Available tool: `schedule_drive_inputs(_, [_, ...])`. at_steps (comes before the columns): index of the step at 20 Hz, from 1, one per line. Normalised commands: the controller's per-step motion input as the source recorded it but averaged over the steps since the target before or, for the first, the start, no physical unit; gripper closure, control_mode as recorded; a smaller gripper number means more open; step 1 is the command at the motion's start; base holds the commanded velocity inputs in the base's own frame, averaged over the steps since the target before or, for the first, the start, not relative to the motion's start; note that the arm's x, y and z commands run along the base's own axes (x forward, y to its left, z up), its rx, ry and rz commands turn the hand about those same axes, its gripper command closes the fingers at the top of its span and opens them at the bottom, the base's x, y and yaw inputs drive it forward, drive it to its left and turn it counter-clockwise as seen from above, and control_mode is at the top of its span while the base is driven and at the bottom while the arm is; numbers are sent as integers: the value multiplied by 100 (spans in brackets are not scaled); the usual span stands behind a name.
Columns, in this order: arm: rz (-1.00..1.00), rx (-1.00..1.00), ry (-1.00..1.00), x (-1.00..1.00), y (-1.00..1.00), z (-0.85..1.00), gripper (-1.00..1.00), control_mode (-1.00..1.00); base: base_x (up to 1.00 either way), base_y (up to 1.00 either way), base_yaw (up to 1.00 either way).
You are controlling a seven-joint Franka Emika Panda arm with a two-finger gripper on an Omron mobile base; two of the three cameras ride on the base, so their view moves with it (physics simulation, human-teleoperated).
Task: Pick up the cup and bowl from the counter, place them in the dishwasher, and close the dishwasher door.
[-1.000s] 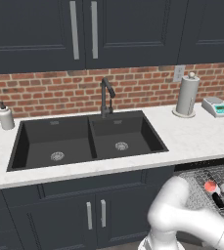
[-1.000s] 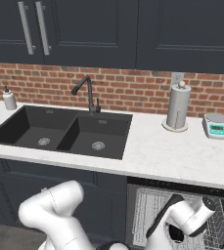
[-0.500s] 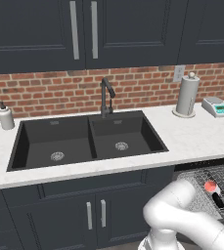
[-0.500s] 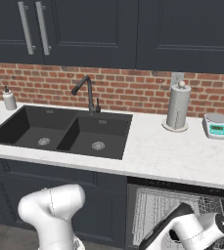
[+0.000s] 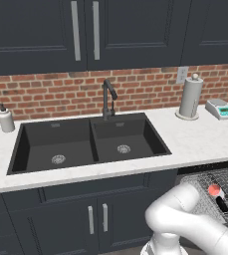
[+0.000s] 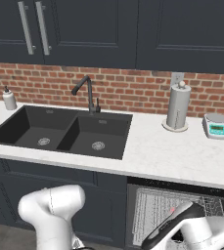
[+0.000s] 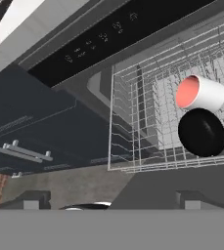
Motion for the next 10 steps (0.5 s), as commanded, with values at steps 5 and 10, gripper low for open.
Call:
schedule_drive_inputs(5, [0, 8, -5, -9, 0, 34, -100, -100, 0, 0, 0])
schedule_drive_inputs(10, [-1, 1, 0, -18, -5, -4, -100, -100, 0, 0, 0])
